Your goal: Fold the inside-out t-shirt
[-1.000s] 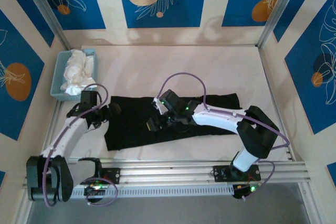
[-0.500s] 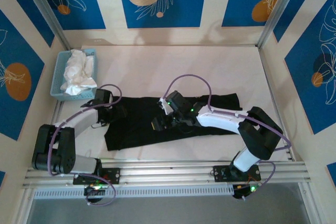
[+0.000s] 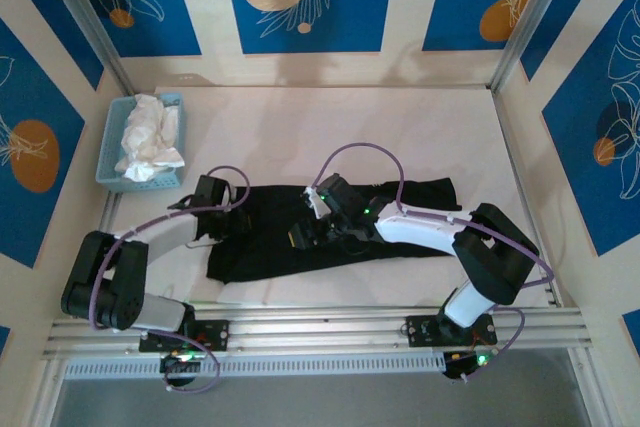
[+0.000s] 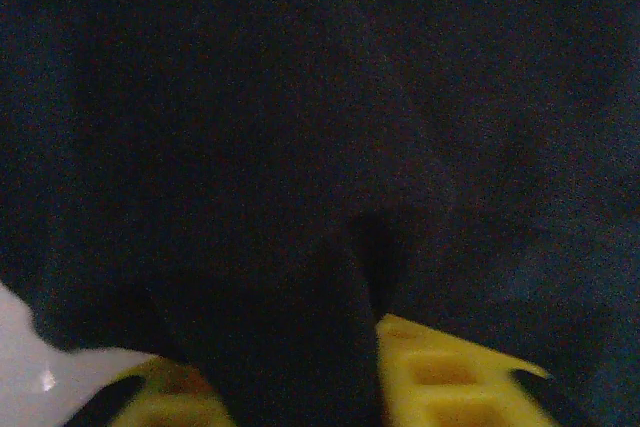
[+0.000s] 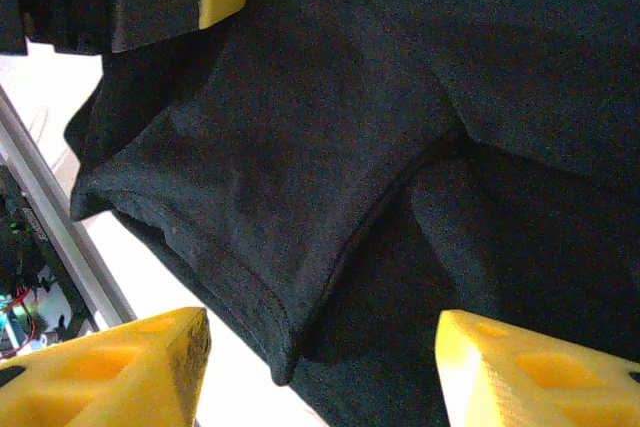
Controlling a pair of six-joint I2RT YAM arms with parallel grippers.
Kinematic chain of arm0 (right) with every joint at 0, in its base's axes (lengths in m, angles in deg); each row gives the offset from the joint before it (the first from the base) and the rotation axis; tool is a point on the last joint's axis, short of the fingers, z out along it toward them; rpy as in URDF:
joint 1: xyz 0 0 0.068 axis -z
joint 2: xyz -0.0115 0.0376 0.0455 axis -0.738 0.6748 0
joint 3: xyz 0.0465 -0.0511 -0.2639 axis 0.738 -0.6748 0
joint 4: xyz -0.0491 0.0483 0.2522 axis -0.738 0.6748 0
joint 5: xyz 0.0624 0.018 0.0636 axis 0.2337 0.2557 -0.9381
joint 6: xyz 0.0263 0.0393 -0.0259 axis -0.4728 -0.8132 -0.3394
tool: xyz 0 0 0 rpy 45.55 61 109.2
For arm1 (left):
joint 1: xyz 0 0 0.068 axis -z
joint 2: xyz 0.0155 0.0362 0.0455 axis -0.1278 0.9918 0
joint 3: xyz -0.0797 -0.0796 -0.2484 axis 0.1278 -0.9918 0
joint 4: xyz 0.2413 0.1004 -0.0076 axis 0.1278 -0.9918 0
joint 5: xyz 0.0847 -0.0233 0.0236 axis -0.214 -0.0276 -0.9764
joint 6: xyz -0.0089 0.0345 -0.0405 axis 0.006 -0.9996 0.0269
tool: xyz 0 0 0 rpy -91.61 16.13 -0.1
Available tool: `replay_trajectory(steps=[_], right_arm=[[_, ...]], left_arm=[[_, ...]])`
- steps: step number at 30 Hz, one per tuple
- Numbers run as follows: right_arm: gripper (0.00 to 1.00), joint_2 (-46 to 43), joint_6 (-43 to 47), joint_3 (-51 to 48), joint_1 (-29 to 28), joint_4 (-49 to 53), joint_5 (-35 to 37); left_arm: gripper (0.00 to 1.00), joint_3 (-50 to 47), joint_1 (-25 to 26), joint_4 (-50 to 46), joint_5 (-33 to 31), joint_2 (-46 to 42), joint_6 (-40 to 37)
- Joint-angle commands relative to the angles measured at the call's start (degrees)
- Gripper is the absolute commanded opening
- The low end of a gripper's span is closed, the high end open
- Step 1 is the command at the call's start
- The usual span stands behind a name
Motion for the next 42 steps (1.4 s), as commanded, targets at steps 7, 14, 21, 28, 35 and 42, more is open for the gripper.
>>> replay_trajectory(steps=[7,14,21,28,35,42], right_arm=[[0.61,-3.8,0.8,-1.1,1.1,1.7,2.4],[0.61,-9.8,2.2,-3.4,7.8,2.2,2.0],[0.61,-15.3,1.9,-7.1,15.4,0.7,-0.4],[0.61,-20.3,0.4,-11.6,22.2,0.8,-1.5],[0.61,-22.4,0.8,-12.9,23.1,2.2,-1.2],[0.61,-22.4,2.2,-11.9,23.9,4.3,-0.3]], left_arm=[[0.0,0.6,-0.4,-1.4,-3.4,-6.1,-2.6],[0.0,13.0,-3.3,-20.4,-14.3,-8.6,-8.2],[0.0,32.2,-5.0,-41.4,-31.1,-3.8,-22.2],[0.0,47.3,-7.7,-44.6,-53.6,2.5,-39.2],[0.0,53.2,-5.3,-51.2,-42.1,5.7,-32.1],[0.0,52.6,5.7,-51.7,-24.9,4.8,-17.3]])
